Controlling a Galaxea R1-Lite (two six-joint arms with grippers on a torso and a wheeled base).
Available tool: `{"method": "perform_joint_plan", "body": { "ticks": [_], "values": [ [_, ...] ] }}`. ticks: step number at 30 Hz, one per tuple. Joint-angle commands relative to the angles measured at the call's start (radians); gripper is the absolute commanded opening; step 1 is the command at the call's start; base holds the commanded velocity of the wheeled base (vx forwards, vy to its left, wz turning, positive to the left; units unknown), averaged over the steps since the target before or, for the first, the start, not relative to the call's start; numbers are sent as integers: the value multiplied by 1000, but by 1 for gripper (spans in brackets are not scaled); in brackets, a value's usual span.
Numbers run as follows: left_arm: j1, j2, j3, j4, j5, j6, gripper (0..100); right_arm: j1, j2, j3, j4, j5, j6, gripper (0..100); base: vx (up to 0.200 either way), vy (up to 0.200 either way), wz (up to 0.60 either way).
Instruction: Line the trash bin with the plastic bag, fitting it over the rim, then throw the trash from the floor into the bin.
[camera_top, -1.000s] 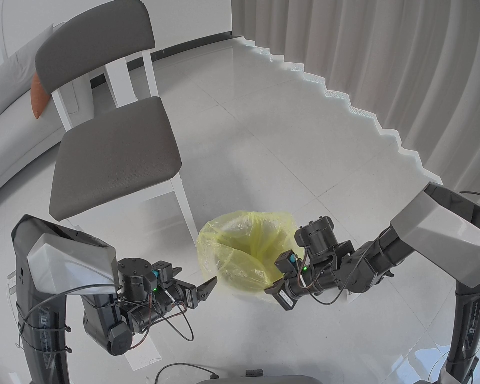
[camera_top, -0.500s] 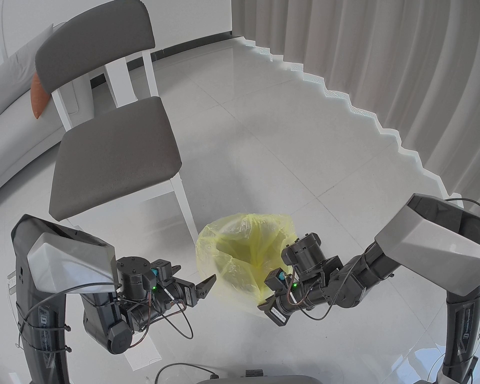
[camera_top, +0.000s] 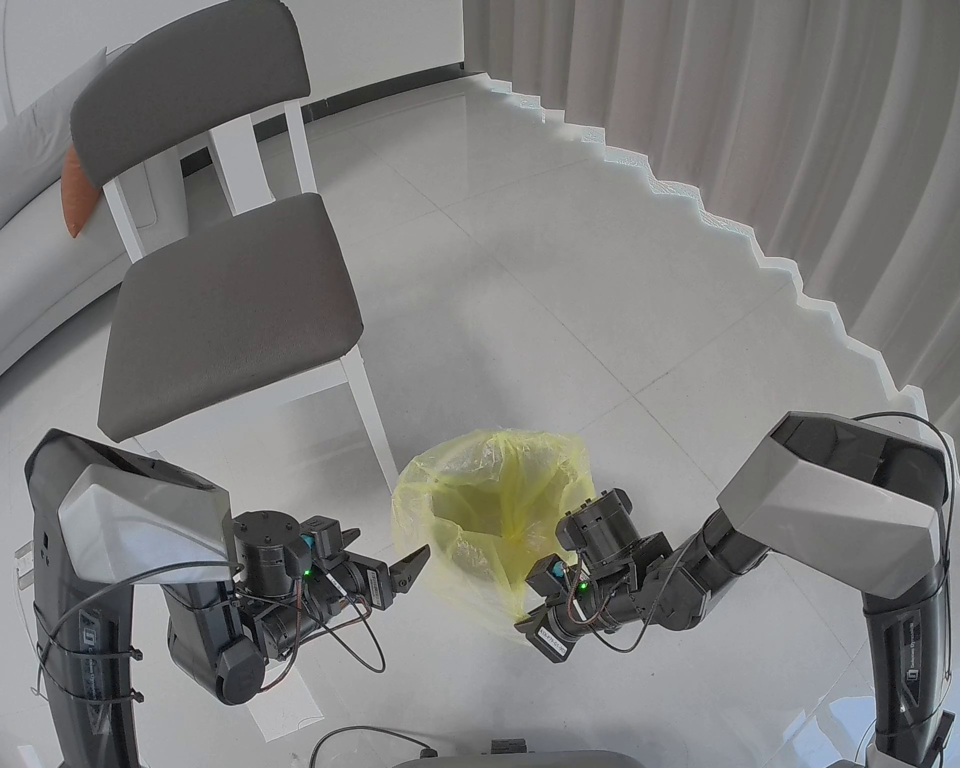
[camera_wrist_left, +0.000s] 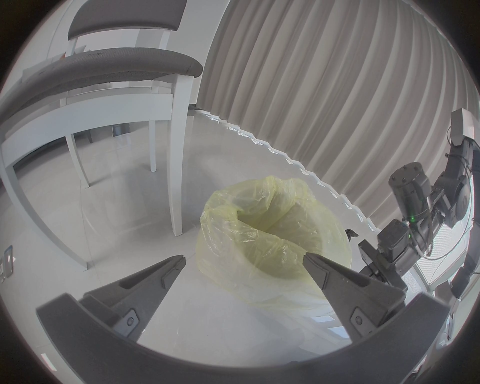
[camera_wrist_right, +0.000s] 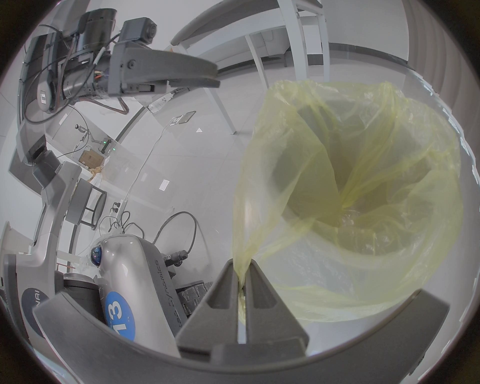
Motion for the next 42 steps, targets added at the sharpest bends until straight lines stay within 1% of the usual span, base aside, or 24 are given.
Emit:
{"method": "perform_joint_plan", "body": {
  "ticks": [1,4,11,19,20,26,31,34,35,37,42],
  "values": [
    [13,-6,0,-18,-4,-1,100,-2,43,-19,-2,1,4,0,0,0,0],
    [16,-31,6,-18,-7,-2,100,-9,73,-59,-2,1,21,0,0,0,0],
    [24,-103,17,-18,-11,-11,100,-22,100,-105,7,1,21,0,0,0,0],
    [36,-120,44,-18,-29,-11,100,-26,109,-110,9,-5,32,0,0,0,0],
    [38,-115,43,-18,-29,-11,100,-26,106,-107,6,-5,34,100,0,0,0],
    [39,-101,37,-18,-29,-11,100,-26,87,-74,1,-9,35,100,0,0,0],
    [39,-87,30,-18,-27,-11,100,-26,-12,19,0,-22,34,100,0,0,0],
    [39,-86,30,-18,-27,-11,100,-26,-43,51,-2,-38,32,100,0,0,0],
    [39,-80,32,-18,-27,-11,100,-25,-78,81,-2,-64,32,100,0,0,0],
    [39,-78,32,-18,-27,-11,100,-25,-114,105,-2,-76,34,100,0,0,0],
    [39,-68,30,-18,-24,-10,100,-20,-157,140,-2,-88,35,100,0,0,0]
  ]
}}
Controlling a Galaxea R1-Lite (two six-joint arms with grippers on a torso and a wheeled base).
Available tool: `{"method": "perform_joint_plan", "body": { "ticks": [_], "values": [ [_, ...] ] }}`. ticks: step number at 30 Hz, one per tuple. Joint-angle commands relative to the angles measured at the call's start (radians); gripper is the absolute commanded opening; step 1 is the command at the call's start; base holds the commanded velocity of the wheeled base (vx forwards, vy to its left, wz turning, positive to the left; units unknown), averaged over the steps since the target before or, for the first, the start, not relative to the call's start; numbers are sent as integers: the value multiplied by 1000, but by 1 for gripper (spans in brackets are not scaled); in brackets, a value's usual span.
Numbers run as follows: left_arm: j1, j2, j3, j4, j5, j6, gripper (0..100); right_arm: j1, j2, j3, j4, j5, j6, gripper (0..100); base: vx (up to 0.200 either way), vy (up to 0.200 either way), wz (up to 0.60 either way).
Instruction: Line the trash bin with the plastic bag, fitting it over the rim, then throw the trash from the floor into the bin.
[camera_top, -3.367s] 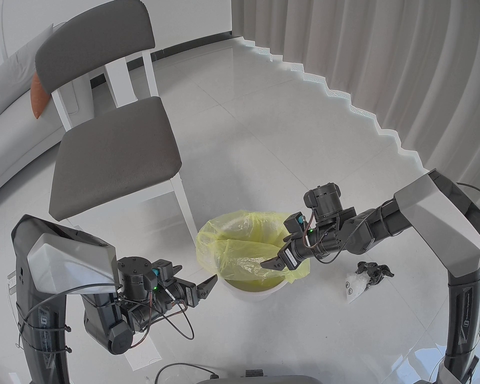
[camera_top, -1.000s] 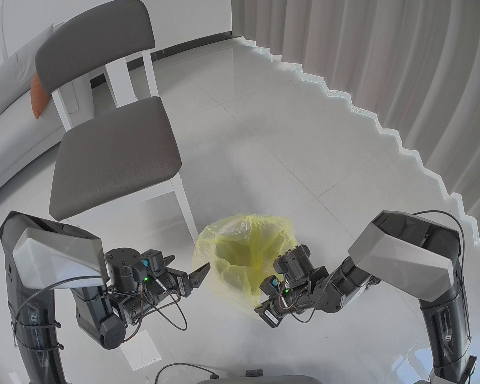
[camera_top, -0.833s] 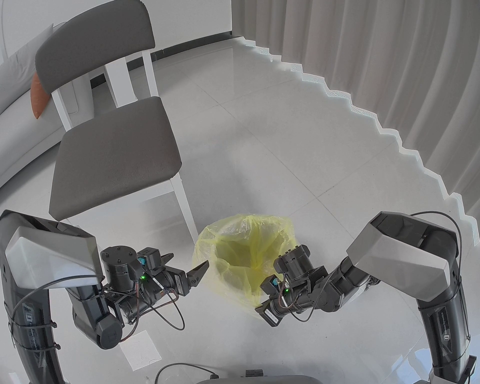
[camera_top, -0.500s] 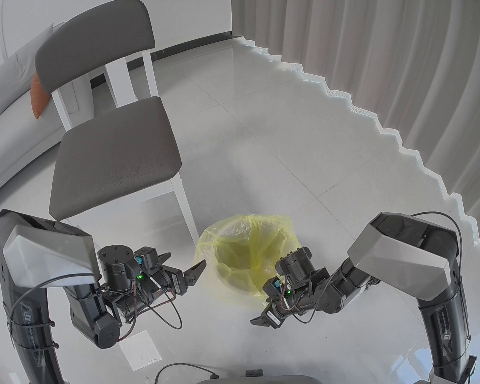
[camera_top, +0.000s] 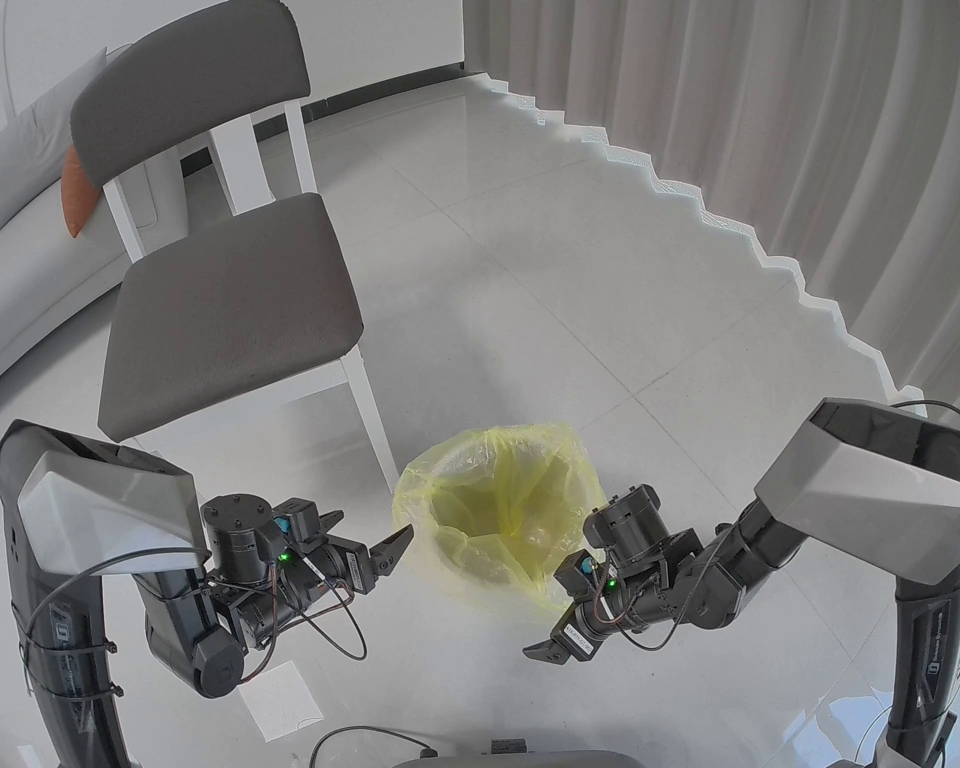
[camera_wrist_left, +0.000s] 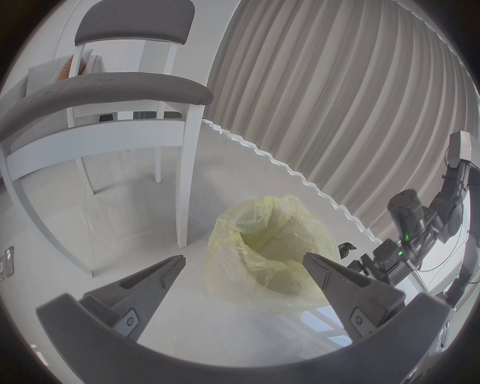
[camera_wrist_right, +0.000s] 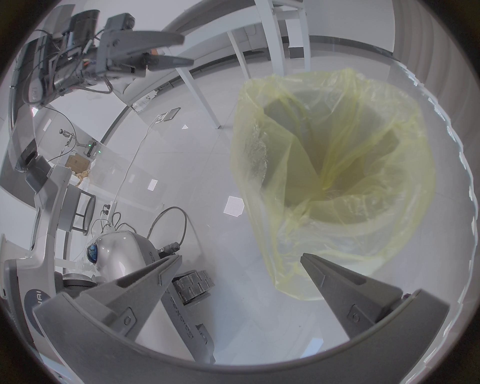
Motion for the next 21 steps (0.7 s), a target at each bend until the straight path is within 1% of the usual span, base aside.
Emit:
{"method": "perform_joint_plan", "body": {
  "ticks": [1,5,8,10,12,13,14,15,17,21],
  "values": [
    [0,20,-3,-18,3,4,100,3,-108,66,0,-34,2,100,0,0,0],
    [12,29,-18,-18,5,1,100,-14,-206,118,2,-38,3,100,0,0,0],
    [28,32,-23,-18,6,2,100,-54,-280,135,6,-38,2,100,0,0,0],
    [29,28,-18,-18,6,2,100,-76,-291,124,6,-40,0,100,0,0,0],
    [29,18,-9,-18,5,-1,100,-97,-291,87,12,-58,0,100,0,0,0],
    [28,14,-6,-18,6,-1,100,-106,-284,54,23,-89,0,100,0,0,0],
    [28,14,-6,-18,5,-1,100,-109,-283,43,29,-101,0,100,0,0,0],
    [28,12,-3,-18,5,-1,100,-115,-269,0,55,-142,0,100,0,0,0],
    [28,9,3,-18,5,1,100,-123,-234,-60,91,-172,0,100,0,0,0],
    [28,-15,28,-18,6,5,100,-151,-151,-181,109,-176,-3,100,0,0,0]
  ]
}}
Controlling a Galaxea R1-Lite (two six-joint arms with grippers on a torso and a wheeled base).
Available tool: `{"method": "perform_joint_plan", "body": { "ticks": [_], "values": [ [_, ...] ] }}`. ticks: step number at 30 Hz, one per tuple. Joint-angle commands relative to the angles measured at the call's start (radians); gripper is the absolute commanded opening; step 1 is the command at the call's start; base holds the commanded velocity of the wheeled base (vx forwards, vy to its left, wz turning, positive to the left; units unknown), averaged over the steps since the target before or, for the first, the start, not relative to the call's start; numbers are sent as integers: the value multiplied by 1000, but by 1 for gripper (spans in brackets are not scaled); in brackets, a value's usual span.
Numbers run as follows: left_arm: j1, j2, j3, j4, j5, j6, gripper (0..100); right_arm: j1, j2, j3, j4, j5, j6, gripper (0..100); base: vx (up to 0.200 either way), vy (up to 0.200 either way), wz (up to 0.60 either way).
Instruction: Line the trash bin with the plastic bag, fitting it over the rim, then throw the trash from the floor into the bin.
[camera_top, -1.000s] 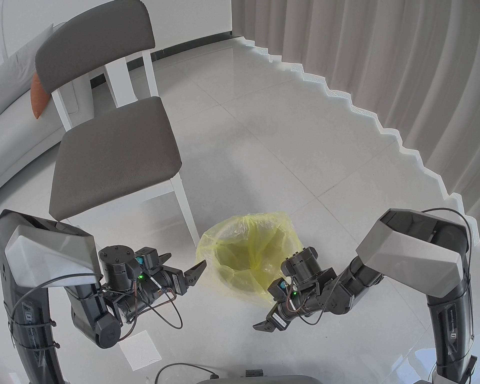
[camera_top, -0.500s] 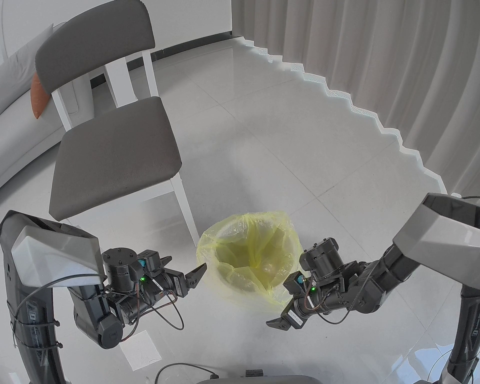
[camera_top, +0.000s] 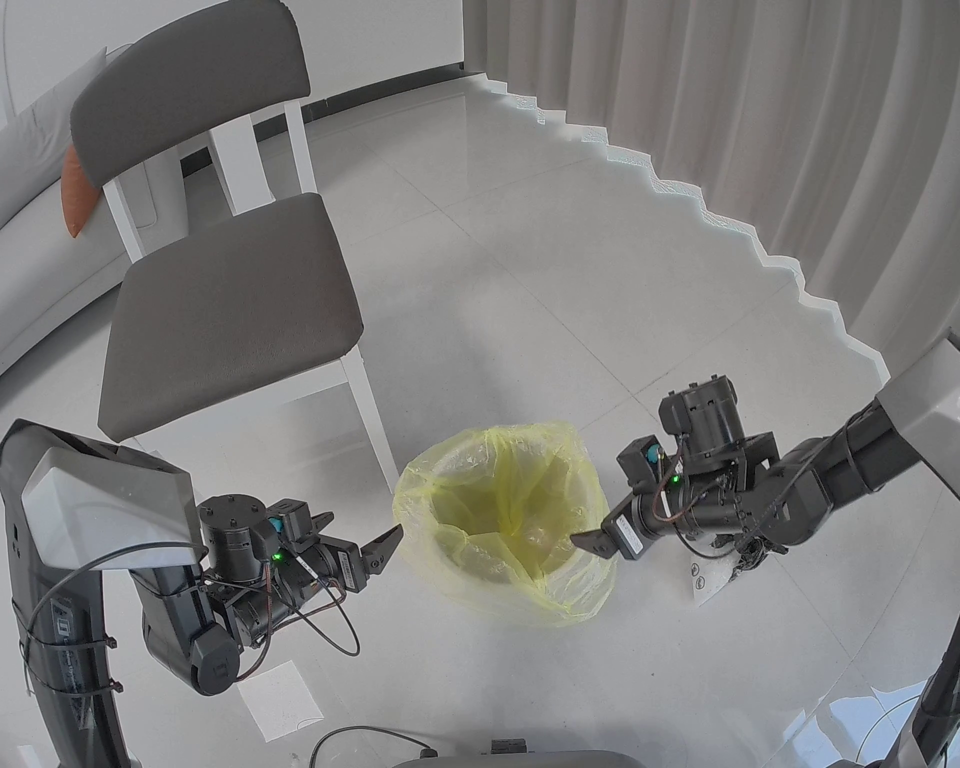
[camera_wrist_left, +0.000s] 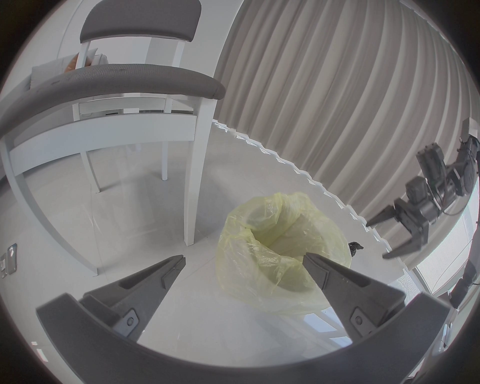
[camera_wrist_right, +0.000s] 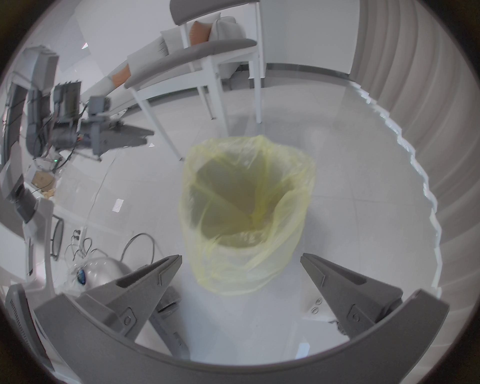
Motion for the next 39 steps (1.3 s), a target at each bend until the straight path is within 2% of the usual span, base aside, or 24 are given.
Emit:
{"method": "perform_joint_plan", "body": {
  "ticks": [1,10,23,24,39],
  "values": [
    [0,-35,32,-18,0,3,100,-39,108,-144,24,-20,-5,100,0,0,0],
    [16,-44,58,-18,-1,0,100,-59,256,-306,74,-21,-3,100,0,0,0],
    [11,-33,64,-18,0,-3,100,-83,272,-279,74,-23,-11,100,0,0,0],
    [12,-33,64,-18,0,-3,100,-83,271,-277,74,-23,-9,0,0,0,0],
    [12,-24,65,-18,2,-5,100,-105,263,-273,76,-23,-5,0,0,0,0]
  ]
}}
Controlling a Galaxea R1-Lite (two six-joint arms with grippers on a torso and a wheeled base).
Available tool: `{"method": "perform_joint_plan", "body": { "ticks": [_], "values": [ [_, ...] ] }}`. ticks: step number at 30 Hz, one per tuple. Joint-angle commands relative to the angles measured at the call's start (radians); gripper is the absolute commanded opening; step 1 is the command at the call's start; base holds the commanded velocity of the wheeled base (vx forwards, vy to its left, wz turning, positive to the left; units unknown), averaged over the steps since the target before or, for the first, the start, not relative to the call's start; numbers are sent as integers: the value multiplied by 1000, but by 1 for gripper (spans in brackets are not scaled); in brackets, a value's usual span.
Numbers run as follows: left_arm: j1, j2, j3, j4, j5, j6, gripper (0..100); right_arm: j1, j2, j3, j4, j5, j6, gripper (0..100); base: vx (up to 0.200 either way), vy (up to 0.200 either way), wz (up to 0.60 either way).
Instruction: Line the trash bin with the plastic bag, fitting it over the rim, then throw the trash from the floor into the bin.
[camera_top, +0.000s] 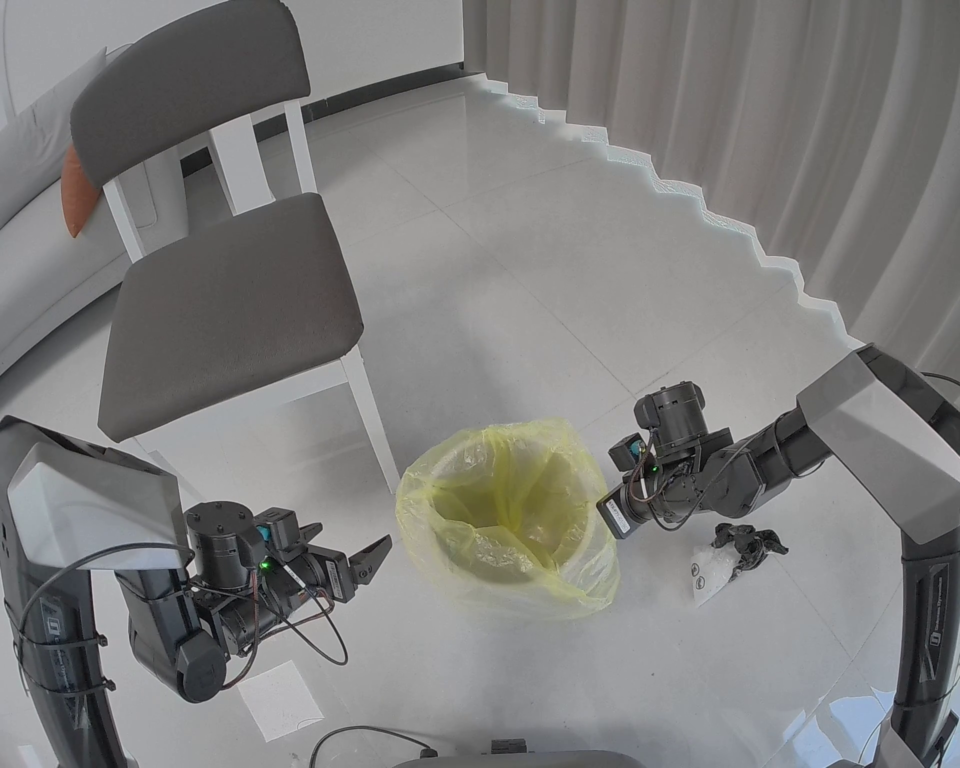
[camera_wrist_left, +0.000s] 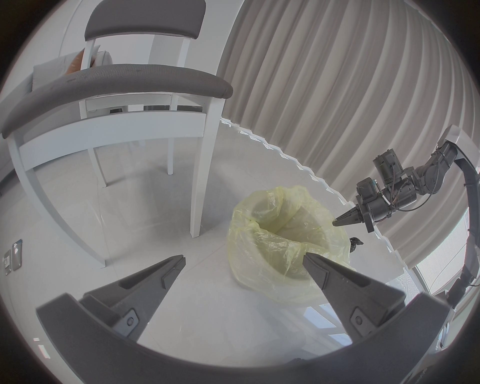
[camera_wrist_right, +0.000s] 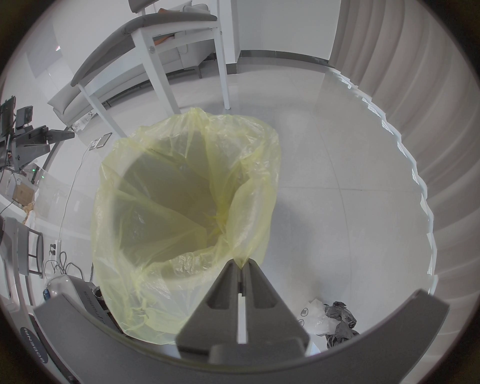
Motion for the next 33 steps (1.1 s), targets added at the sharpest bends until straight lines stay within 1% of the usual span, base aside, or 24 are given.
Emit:
{"method": "perform_joint_plan", "body": {
  "ticks": [1,10,11,20,33],
  "values": [
    [-1,11,-5,-18,1,0,100,-7,-1,2,0,0,-1,0,0,0,0],
    [-14,26,-11,-18,2,1,100,-2,42,2,-1,-1,-1,0,0,0,0],
    [-15,26,-14,-18,2,3,100,-1,75,-3,-7,-1,-2,0,0,0,0],
    [-15,42,-31,-18,2,3,100,2,137,-35,-11,-1,-7,0,0,0,0],
    [-57,82,-94,-18,11,3,100,2,180,-62,-11,-1,-7,0,0,0,0]
  ]
}}
